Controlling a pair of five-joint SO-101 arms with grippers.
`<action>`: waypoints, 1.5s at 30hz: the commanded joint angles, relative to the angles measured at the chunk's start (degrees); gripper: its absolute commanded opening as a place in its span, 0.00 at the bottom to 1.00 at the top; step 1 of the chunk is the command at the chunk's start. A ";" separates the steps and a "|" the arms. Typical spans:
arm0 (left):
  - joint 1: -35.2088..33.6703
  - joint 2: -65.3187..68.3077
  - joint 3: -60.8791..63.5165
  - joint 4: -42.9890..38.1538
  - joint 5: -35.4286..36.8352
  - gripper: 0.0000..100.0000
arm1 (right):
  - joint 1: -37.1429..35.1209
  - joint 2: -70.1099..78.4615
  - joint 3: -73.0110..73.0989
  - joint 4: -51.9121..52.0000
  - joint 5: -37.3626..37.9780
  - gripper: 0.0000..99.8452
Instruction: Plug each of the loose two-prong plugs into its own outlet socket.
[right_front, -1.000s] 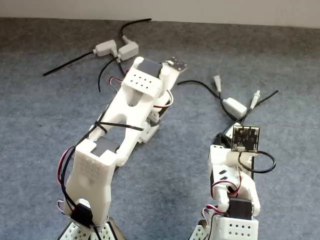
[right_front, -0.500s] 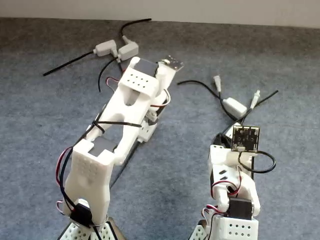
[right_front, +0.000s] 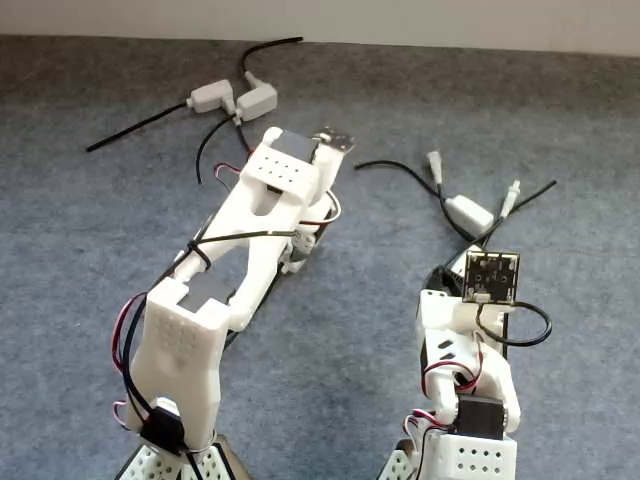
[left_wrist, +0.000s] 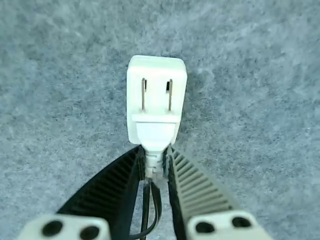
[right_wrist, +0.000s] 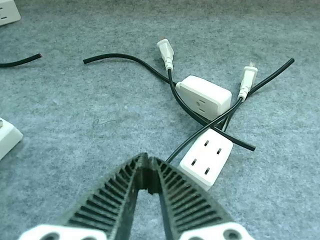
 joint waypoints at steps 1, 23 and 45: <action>0.13 -1.19 -0.31 -0.62 0.35 0.01 | 0.66 -0.84 6.11 -1.36 -0.44 0.01; 16.66 -17.36 20.35 0.53 -0.09 0.01 | 0.84 -0.84 6.11 -1.36 -0.53 0.01; 15.60 -18.95 40.13 -15.82 -4.66 0.09 | 0.84 -0.84 6.11 -1.36 -0.35 0.01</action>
